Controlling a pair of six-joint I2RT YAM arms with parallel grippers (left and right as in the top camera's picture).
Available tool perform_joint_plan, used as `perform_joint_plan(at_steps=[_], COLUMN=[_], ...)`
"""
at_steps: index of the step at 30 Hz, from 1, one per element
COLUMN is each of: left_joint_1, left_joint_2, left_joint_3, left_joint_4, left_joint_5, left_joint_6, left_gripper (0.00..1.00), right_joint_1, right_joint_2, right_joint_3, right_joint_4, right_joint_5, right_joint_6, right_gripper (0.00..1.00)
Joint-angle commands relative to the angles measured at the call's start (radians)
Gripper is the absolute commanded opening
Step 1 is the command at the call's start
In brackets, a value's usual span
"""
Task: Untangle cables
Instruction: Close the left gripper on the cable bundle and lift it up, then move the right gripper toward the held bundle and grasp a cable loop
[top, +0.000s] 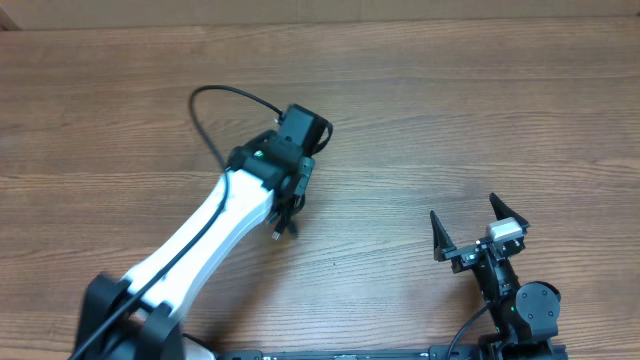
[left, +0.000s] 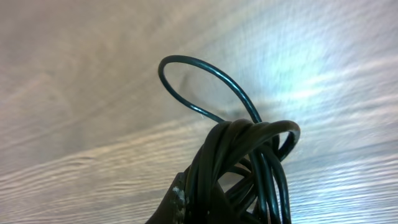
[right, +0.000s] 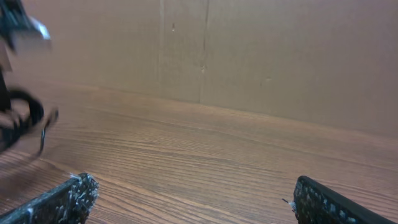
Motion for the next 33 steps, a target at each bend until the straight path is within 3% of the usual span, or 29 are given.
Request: perform_joint_plan(at_steps=[1,11,17,25,33], left_joint_1=[0.005,0.004,0.004,0.004,0.004], left_joint_2=[-0.107,-0.253,-0.325,-0.396,-0.408], left_joint_3=[0.026,0.026,0.026,0.026,0.026], left_joint_4=[0.013,0.002,-0.022,-0.073,-0.069], left_joint_5=[-0.034,-0.015,0.084,0.113,0.395], left_joint_6=[-0.042,-0.047,-0.047,-0.047,0.086], left_gripper=[0.04,0.04,0.04,0.04,0.04], right_joint_1=[0.004,0.004,0.004,0.004,0.003], right_joint_2=[0.000,0.000,0.001,0.004,0.130], right_joint_3=[-0.010,-0.010,-0.010,0.060,0.315], right_joint_4=[0.005,0.006,0.006,-0.045,-0.324], right_joint_5=[0.010,-0.003,-0.052,-0.262,-0.259], right_joint_6=[-0.005,0.012,0.304,0.306,0.195], right_gripper=[1.00,1.00,1.00,1.00,1.00])
